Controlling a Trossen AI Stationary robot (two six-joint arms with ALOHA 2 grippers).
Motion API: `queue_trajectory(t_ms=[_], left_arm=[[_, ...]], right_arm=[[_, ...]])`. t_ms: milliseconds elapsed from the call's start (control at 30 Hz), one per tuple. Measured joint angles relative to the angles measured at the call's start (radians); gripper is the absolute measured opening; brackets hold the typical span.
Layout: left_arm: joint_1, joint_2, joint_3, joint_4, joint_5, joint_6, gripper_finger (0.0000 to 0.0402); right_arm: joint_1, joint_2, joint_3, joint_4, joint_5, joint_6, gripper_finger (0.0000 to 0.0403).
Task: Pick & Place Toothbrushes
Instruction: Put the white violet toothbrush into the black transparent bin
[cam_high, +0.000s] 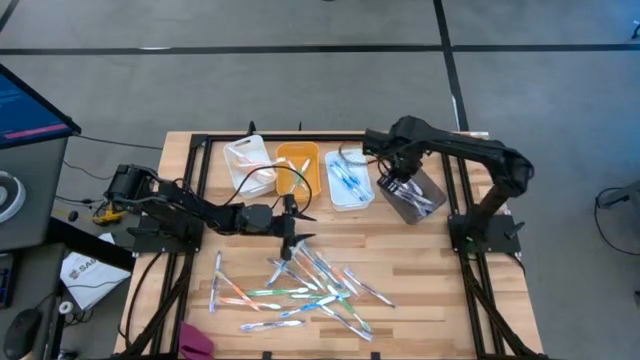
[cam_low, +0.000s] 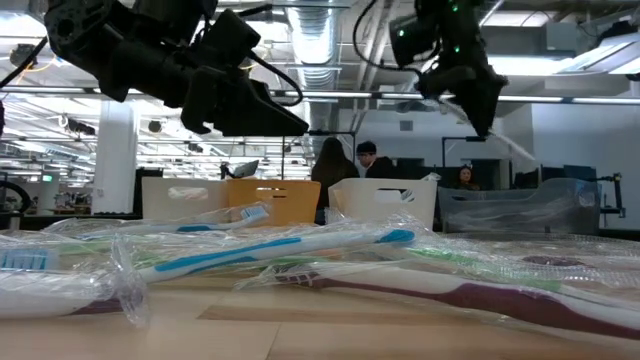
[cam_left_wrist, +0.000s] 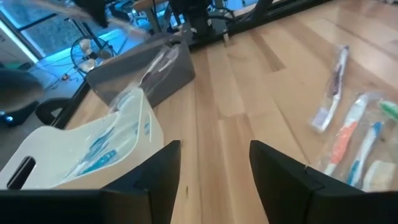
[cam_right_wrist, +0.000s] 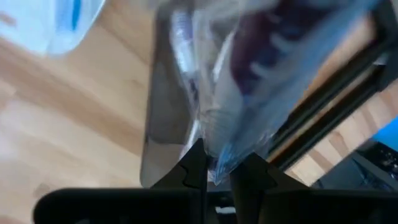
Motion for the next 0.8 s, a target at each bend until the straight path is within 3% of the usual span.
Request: queue_trajectory(t_ms=[133,400,800], left_arm=[[-0.001,0.0,0.0,-0.008,-0.001,0.0,0.0175],[-0.001,0.0,-0.021,-0.01,-0.001,-0.024,0.017],[-0.001,0.0,-0.033,-0.007,-0.001,-0.027,0.0172]], right_arm=[[-0.008,0.072,0.0,0.006,-0.059,-0.069,0.0035],[-0.017,0.176,-0.008,0.006,-0.071,-0.121,0.0035],[-0.037,0.099,-0.231,-0.001,-0.107,-0.121,0.0035]])
